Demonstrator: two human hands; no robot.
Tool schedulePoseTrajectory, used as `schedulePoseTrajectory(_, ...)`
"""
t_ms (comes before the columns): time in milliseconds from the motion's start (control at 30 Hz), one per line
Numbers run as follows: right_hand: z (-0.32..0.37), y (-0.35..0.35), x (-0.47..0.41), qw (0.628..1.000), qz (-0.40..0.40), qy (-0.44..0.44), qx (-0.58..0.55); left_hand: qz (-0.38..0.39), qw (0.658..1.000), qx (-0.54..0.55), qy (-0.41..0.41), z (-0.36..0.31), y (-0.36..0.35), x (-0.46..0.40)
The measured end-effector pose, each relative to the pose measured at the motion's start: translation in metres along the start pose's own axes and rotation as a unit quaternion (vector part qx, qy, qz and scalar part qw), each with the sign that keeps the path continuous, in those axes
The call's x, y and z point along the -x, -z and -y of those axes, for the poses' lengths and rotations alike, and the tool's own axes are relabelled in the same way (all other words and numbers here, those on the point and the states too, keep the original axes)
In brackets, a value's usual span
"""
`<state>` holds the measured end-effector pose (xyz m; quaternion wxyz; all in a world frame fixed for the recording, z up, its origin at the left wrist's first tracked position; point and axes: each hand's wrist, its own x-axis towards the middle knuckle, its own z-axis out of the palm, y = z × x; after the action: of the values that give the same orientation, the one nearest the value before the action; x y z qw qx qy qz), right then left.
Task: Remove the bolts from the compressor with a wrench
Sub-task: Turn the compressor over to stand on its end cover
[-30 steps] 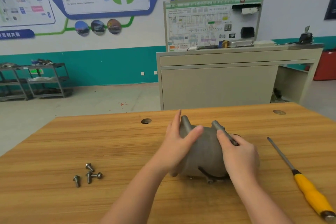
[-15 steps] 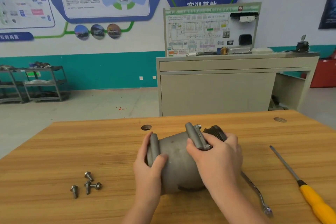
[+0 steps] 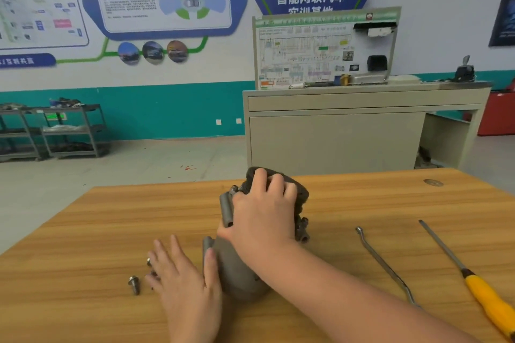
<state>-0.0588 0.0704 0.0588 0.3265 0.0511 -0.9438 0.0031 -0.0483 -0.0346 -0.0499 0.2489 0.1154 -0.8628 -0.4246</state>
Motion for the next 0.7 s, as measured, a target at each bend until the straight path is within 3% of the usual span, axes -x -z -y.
schedulePoseTrajectory(67, 0.006, 0.000, 0.005, 0.999, -0.018, 0.039, 0.014, 0.039, 0.995, 0.084, -0.045, 0.010, 0.013, 0.001)
schedulePoseTrajectory(100, 0.008, 0.000, 0.009, 0.998, -0.031, 0.060, 0.019, 0.102, 0.987, 0.105, -0.067, 0.013, 0.021, -0.001)
schedulePoseTrajectory(167, 0.008, -0.005, 0.020, 0.992, -0.055, 0.116, 0.015, 0.220, 0.962, 0.015, -0.158, 0.021, 0.033, -0.005)
schedulePoseTrajectory(233, 0.007, -0.016, 0.031, 0.975, -0.099, 0.196, 0.013, 0.247, 0.934, -0.094, -0.239, 0.030, 0.034, -0.013)
schedulePoseTrajectory(300, 0.004, -0.024, 0.037, 0.957, -0.143, 0.253, -0.013, 0.262, 0.927, -0.135, -0.230, 0.030, 0.032, -0.017)
schedulePoseTrajectory(467, -0.017, -0.030, 0.033, 0.936, -0.138, 0.315, -0.071, 0.250, 0.947, -0.101, -0.177, 0.020, 0.018, -0.008)
schedulePoseTrajectory(567, -0.043, -0.028, 0.033, 0.925, -0.110, 0.356, -0.073, 0.203, 0.975, 0.023, -0.093, 0.006, 0.012, 0.010)
schedulePoseTrajectory(633, -0.069, -0.028, 0.042, 0.908, -0.118, 0.386, -0.117, 0.163, 0.981, 0.055, -0.090, -0.005, 0.006, 0.025)
schedulePoseTrajectory(700, -0.102, -0.031, 0.059, 0.903, -0.149, 0.348, -0.201, 0.115, 0.989, 0.065, -0.069, -0.014, -0.008, 0.037)
